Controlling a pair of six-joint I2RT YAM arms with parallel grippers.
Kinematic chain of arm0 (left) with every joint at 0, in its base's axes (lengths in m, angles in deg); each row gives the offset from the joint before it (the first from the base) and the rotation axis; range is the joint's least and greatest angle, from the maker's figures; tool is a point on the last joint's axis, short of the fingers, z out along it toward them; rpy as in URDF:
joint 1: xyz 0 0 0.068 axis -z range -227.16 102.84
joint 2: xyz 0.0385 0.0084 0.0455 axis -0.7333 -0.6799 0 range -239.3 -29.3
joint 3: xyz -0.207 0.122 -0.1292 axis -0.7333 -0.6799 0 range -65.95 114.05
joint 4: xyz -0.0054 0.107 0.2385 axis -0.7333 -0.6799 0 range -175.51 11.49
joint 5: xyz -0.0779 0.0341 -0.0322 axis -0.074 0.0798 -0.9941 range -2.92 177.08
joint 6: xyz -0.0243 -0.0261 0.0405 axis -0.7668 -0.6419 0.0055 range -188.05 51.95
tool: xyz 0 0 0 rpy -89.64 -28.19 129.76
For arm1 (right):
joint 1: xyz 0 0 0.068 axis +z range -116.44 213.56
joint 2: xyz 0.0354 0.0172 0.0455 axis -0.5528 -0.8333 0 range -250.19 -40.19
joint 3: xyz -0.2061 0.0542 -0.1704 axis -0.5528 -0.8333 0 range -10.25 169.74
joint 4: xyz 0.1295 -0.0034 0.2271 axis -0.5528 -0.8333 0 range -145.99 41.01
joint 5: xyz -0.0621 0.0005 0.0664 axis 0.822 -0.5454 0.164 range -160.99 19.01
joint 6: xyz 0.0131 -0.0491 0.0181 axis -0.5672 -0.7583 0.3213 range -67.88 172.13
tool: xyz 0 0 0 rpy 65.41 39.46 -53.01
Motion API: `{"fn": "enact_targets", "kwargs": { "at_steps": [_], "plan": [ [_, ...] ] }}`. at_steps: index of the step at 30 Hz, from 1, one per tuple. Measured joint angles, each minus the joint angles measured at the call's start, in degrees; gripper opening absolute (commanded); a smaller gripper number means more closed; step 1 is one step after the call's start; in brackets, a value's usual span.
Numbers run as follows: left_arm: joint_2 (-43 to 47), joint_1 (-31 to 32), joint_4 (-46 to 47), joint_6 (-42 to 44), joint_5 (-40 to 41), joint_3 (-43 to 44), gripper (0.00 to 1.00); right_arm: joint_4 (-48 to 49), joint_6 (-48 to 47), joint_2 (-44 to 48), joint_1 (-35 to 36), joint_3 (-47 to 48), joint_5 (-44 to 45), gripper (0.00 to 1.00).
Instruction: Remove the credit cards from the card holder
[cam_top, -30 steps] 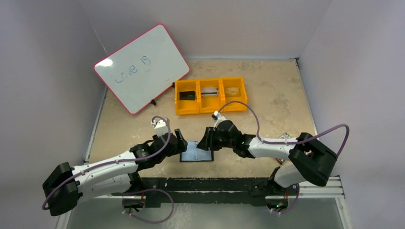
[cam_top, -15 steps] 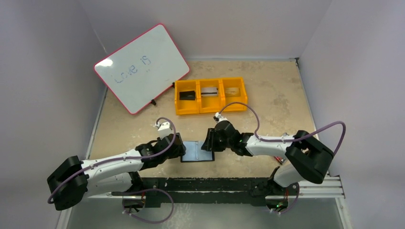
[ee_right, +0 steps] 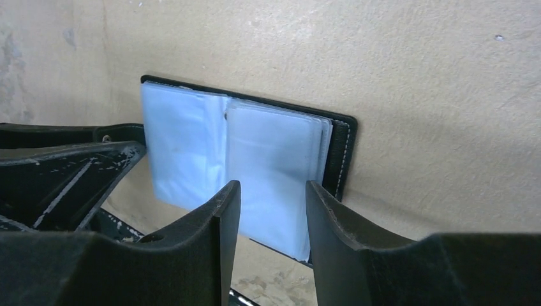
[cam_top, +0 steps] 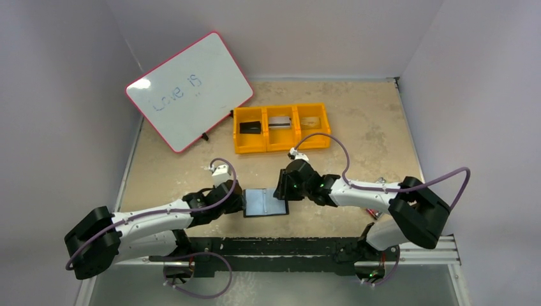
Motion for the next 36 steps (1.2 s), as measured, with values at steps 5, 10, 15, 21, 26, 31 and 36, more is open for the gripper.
{"fn": "enact_targets", "kwargs": {
  "at_steps": [5, 10, 15, 21, 26, 31, 36],
  "plan": [
    [0.3, 0.0, -0.2, 0.0, 0.0, 0.0, 0.34, -0.5, 0.0, 0.0, 0.0, 0.0, 0.3, 0.44],
    [0.3, 0.0, -0.2, 0.0, 0.0, 0.0, 0.30, 0.8, 0.0, -0.9, 0.0, 0.0, -0.6, 0.43],
    [0.3, 0.0, -0.4, 0.4, 0.0, 0.0, 0.26, 2.2, 0.0, -3.5, 0.0, 0.7, -0.6, 0.43],
    [0.1, 0.0, -0.3, 0.8, 0.0, 0.0, 0.22, 4.1, -1.5, -3.8, 0.0, 0.7, -2.8, 0.42],
    [0.0, 0.0, -0.4, 0.9, 0.0, 0.0, 0.20, 4.6, -2.4, -4.0, 0.2, 0.7, -4.9, 0.44],
    [0.2, 0.0, -0.5, 1.1, 0.1, 0.0, 0.18, -1.2, -2.0, -0.3, 0.3, 0.7, -1.4, 0.45],
    [0.7, 0.0, -0.6, 1.1, 0.3, 0.0, 0.17, -4.4, -1.7, 3.0, 0.3, 0.7, 0.3, 0.45]
  ]
}}
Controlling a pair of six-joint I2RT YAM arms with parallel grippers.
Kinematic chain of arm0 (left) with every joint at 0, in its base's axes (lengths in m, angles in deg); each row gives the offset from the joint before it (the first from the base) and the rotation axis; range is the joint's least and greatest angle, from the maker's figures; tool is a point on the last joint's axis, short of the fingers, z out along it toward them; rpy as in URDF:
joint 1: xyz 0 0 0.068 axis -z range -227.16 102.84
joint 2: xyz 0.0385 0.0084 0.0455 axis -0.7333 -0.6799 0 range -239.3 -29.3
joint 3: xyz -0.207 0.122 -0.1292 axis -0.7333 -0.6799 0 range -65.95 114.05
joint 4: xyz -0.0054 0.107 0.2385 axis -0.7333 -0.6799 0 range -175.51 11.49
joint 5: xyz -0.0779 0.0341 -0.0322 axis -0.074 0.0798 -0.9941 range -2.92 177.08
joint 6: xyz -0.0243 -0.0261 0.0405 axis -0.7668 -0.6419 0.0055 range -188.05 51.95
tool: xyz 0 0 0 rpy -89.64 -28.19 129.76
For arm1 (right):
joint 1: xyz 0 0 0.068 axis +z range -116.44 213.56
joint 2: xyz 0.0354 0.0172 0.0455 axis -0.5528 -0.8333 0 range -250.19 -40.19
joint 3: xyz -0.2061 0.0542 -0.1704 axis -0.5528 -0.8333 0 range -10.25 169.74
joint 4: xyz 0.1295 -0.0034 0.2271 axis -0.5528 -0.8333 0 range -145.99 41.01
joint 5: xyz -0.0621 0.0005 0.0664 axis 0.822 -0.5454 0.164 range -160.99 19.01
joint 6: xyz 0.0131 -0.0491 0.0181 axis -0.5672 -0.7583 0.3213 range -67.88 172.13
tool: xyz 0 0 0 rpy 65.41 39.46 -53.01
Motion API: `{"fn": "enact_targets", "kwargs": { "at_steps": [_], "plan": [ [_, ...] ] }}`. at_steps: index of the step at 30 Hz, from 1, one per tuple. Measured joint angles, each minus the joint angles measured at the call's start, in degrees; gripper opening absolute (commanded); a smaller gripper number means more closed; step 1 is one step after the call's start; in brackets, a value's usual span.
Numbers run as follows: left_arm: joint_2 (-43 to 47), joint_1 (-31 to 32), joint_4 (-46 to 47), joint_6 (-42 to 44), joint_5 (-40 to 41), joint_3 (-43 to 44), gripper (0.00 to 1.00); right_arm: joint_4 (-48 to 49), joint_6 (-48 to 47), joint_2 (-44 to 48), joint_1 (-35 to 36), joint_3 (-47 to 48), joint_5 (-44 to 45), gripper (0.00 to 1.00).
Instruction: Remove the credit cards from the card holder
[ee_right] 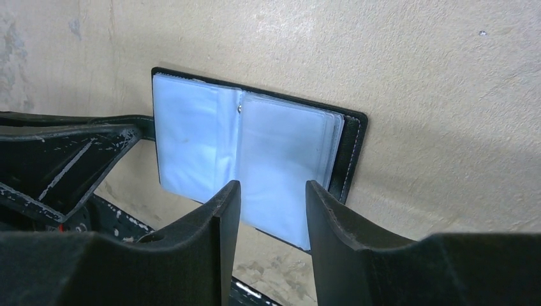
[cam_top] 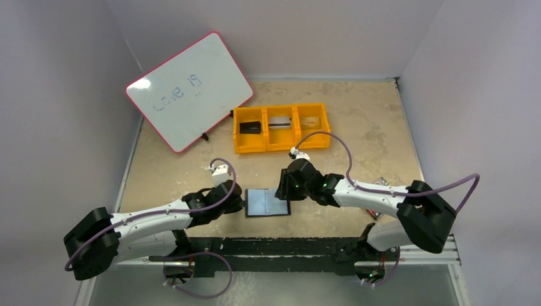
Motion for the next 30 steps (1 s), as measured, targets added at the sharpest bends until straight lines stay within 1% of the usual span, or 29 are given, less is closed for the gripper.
{"fn": "enact_targets", "kwargs": {
  "at_steps": [4, 9, 13, 17, 20, 22, 26, 30],
  "plan": [
    [0.0, 0.0, 0.0, 0.0, 0.0, 0.0, 0.17, 0.4, 0.0, -0.5, 0.0, -0.1, 0.2, 0.44],
    [0.0, 0.0, 0.0, 0.0, 0.0, 0.0, 0.16, 1.0, 0.0, -4.4, 0.0, 0.0, 0.3, 0.43],
    [0.0, 0.0, -0.2, 0.2, 0.0, 0.0, 0.15, 0.8, 0.3, -5.4, 0.0, 0.6, 0.8, 0.42],
    [0.0, 0.0, -0.2, 0.2, 0.0, 0.0, 0.14, 1.7, 0.1, -5.9, 0.0, 0.8, 0.3, 0.38],
    [0.0, 0.0, -0.2, 0.2, 0.0, 0.0, 0.14, 2.7, -0.4, -6.6, 0.0, 1.1, -0.1, 0.34],
    [0.0, 0.0, -0.2, 0.2, 0.0, 0.0, 0.14, 2.2, -0.7, -7.3, 0.0, 2.0, 0.0, 0.32],
    [0.0, 0.0, -0.2, 0.2, 0.1, 0.0, 0.13, 0.3, -1.2, -8.2, 0.8, 4.3, 0.9, 0.34],
    [0.0, 0.0, -0.1, 0.2, 0.0, 0.0, 0.13, 2.5, -2.3, -8.3, 1.1, 4.4, -1.7, 0.36]
  ]
}}
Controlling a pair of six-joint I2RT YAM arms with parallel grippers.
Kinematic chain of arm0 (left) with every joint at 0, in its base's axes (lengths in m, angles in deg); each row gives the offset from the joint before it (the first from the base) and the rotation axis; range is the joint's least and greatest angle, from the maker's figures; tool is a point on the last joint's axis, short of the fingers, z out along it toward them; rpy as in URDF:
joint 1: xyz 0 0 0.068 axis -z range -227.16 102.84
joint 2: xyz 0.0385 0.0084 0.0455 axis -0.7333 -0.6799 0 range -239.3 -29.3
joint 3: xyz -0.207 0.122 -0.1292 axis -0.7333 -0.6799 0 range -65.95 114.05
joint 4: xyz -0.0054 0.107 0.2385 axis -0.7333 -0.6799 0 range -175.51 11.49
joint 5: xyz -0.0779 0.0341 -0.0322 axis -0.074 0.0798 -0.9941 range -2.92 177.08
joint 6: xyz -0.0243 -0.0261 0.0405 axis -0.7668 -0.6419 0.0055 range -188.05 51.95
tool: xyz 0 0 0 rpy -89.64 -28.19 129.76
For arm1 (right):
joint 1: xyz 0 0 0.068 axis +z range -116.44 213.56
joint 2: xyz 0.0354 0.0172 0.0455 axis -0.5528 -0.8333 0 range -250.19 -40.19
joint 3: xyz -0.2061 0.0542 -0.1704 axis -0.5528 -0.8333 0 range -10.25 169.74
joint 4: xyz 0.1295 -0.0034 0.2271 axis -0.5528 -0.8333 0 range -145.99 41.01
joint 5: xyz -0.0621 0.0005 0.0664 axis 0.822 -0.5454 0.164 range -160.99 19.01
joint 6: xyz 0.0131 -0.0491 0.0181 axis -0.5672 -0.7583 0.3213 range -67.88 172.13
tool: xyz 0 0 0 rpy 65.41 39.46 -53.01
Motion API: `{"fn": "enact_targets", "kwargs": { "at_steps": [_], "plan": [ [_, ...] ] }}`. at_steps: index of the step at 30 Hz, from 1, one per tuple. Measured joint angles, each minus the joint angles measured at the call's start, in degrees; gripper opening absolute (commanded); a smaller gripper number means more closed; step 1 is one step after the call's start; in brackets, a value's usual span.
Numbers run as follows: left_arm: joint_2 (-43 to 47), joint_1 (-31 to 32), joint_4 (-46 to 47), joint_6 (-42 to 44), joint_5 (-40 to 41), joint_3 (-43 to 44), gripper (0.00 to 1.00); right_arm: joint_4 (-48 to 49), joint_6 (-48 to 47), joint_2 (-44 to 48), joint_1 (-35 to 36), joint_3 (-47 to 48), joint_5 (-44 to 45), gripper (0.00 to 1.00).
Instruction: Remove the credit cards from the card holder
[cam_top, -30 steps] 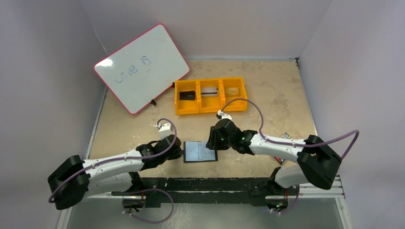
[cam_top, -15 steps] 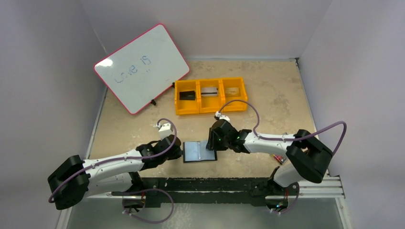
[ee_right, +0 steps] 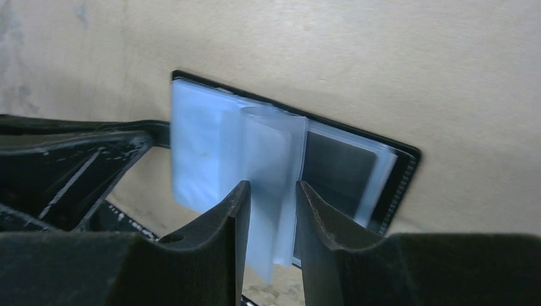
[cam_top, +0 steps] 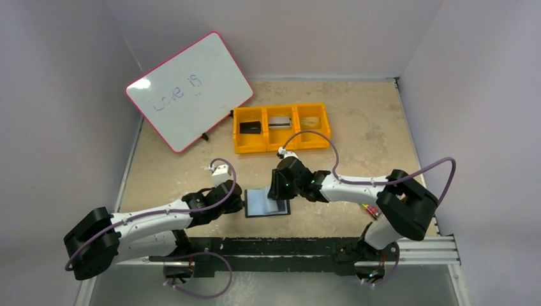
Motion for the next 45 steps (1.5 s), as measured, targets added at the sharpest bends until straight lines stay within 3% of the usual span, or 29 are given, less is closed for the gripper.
{"fn": "enact_targets", "kwargs": {
  "at_steps": [9, 24, 30, 37, 41, 45],
  "plan": [
    [0.0, 0.0, 0.0, 0.0, 0.0, 0.0, 0.13, 8.0, -0.8, -5.0, 0.0, 0.4, -8.4, 0.38],
    [7.7, 0.0, -3.6, -1.6, 3.9, 0.0, 0.24, 16.7, -4.9, -5.8, 0.1, 4.7, -21.8, 0.45],
    [10.4, 0.0, -8.0, -2.1, 6.7, 0.7, 0.27, 11.5, -6.0, 2.0, 0.2, 4.9, -16.0, 0.48],
    [14.7, 0.0, -10.8, -1.5, 9.0, 4.0, 0.33, 5.4, -3.5, 13.5, 0.2, 1.2, -2.5, 0.47],
    [14.4, 0.0, -5.8, 0.1, 6.1, 5.2, 0.35, 3.8, 0.0, 16.0, -0.7, -4.8, 1.4, 0.37],
    [8.9, 0.0, 3.3, 0.5, 1.0, 5.2, 0.35, 4.9, 2.6, 15.8, -2.8, -10.9, -0.2, 0.36]
  ]
}}
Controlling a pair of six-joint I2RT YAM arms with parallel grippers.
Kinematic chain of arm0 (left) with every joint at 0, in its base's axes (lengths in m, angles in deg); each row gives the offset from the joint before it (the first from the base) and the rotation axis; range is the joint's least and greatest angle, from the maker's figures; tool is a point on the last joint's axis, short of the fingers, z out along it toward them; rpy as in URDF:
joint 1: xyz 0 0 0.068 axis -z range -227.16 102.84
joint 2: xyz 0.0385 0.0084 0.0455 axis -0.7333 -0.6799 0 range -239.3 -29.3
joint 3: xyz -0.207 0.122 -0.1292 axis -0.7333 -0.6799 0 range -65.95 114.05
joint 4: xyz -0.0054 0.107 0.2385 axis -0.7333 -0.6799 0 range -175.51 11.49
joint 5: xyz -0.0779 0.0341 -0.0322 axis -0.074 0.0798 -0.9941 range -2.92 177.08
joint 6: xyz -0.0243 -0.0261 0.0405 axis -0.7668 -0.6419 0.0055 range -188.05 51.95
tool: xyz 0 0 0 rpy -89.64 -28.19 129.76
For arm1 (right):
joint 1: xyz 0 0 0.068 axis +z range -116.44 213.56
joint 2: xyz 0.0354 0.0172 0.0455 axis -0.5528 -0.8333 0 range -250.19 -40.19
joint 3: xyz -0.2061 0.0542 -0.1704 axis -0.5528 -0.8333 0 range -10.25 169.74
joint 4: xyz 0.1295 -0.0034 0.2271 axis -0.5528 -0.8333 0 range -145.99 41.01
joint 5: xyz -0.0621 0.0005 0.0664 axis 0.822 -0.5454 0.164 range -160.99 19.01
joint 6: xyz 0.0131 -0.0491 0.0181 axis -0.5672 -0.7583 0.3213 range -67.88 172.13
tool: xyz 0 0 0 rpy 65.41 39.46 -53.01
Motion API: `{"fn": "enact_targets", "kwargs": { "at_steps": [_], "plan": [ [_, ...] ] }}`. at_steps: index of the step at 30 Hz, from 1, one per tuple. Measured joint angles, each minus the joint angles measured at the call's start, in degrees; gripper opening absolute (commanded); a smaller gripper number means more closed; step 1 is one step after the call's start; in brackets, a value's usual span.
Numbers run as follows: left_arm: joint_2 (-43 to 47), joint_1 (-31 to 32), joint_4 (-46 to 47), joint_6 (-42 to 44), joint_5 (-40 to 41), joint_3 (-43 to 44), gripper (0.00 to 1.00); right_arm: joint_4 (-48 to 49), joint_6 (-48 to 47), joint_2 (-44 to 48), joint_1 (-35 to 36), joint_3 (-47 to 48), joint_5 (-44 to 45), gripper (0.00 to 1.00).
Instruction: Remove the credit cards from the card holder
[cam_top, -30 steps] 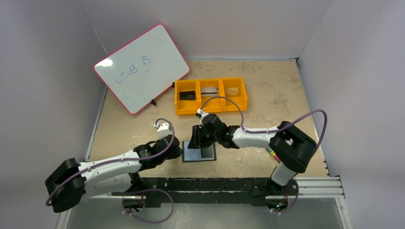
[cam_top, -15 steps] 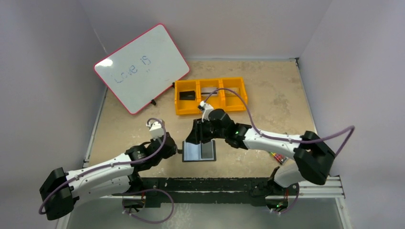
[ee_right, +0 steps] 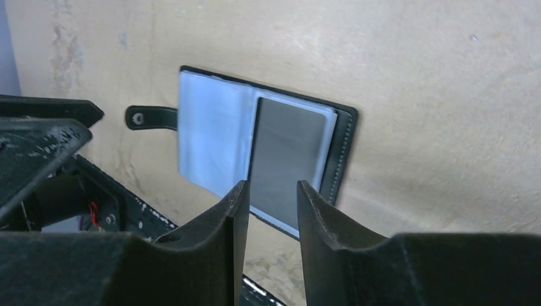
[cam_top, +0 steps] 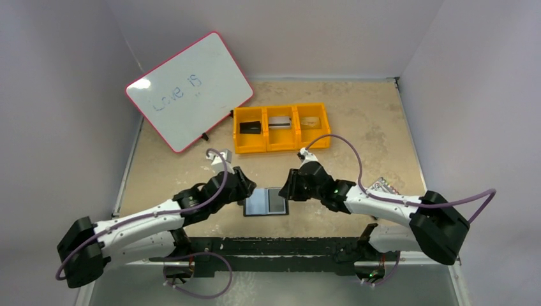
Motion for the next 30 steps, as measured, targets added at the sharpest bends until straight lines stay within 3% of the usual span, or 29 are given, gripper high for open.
{"fn": "enact_targets", "kwargs": {
  "at_steps": [5, 13, 30],
  "plan": [
    [-9.3, 0.0, 9.3, -0.5, -5.6, -0.2, 0.35, 2.8, 2.0, -1.9, -1.1, -2.4, -2.4, 0.35],
    [-14.0, 0.0, 17.5, -1.1, -10.3, -0.5, 0.35, 7.3, 3.0, -4.8, -1.3, -3.1, -5.0, 0.34],
    [-18.9, 0.0, 20.4, -2.0, -13.3, -1.3, 0.35, 6.1, 2.9, -9.7, -1.4, -1.2, -5.0, 0.33]
  ]
}}
